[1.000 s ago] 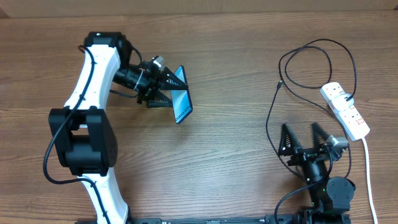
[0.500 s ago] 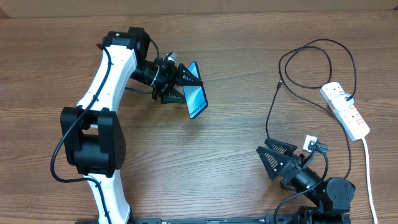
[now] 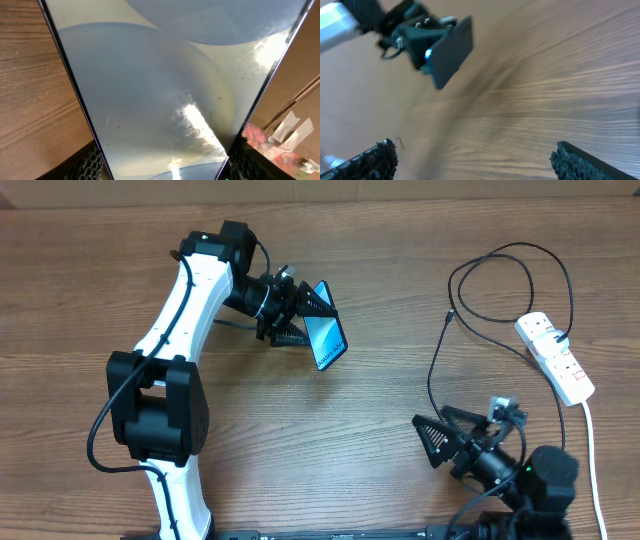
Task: Plug charger to phone and switch on socket
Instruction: 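Move the right gripper toward the phone held by the left gripper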
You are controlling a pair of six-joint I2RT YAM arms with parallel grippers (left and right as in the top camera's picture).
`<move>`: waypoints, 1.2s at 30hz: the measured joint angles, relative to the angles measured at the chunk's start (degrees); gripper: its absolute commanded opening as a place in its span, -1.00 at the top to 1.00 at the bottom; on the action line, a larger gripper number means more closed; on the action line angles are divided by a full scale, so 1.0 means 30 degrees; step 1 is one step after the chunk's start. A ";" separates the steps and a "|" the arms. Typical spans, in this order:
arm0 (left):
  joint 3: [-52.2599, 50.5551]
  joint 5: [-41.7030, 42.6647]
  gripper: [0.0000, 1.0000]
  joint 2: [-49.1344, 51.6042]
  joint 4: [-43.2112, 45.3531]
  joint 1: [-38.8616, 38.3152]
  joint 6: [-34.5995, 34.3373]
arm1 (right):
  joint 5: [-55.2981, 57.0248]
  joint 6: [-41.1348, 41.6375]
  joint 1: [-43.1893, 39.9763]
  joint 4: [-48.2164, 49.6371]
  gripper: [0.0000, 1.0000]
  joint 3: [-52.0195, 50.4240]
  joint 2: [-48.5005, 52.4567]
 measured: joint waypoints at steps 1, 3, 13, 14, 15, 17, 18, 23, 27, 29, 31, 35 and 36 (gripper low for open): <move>0.0000 0.0000 0.17 0.0000 -0.0102 -0.0044 -0.0007 | 0.0612 -0.0809 0.0007 -0.0816 -0.99 0.1093 0.0627; 0.0000 0.0007 0.19 0.0000 -0.0372 -0.0066 0.0000 | 0.1654 -0.1989 0.0007 -0.2113 -0.99 0.3082 0.1698; 0.0007 0.0299 0.18 0.0000 -0.2149 -0.0073 0.0095 | 0.1209 -0.3162 0.0000 -0.4860 -0.99 0.8495 0.4991; 0.0007 0.0372 0.18 0.0000 -0.2295 -0.0109 0.0153 | 0.0794 -0.2922 0.0007 -0.5042 -0.99 0.8641 0.4991; 0.0007 0.0452 0.18 0.0000 -0.2528 -0.0117 0.0291 | 0.0415 -0.2557 0.0000 -0.5435 -0.99 0.8765 0.4983; 0.0007 0.0539 0.19 0.0000 -0.3118 -0.0240 0.0692 | -0.0029 -0.2018 0.0000 -0.6805 -0.99 0.8888 0.4983; 0.0007 0.0576 0.21 0.0000 -0.3410 -0.0321 0.0969 | -0.0080 -0.1807 0.0007 -0.7606 -0.99 0.8888 0.4983; 0.0015 0.0619 0.21 0.0000 -0.4007 -0.1027 0.1814 | 0.0838 -0.1326 0.0007 -0.9362 -0.99 0.8888 0.4991; 0.0015 0.0721 0.18 0.0000 -0.3402 -0.1596 0.1945 | 0.1967 -0.1188 0.0007 -0.8335 -0.99 0.8196 0.4983; 0.0015 0.0729 0.17 0.0000 -0.2834 -0.1741 0.1792 | 0.2237 -0.0925 0.0007 -0.6564 -0.99 0.7002 0.5005; 0.0022 0.0765 0.17 0.0000 -0.1967 -0.1887 0.1392 | 0.2433 -0.0619 0.0007 -0.5588 -0.99 0.6113 0.5042; 0.0029 0.0845 0.18 0.0000 -0.0503 -0.1945 0.0131 | 0.2871 0.0087 0.0299 -0.2761 -0.99 0.4823 0.5129; 0.0029 0.0867 0.17 0.0000 -0.0146 -0.1945 -0.0189 | 0.3031 0.0226 0.0503 -0.2157 -0.99 0.4728 0.5129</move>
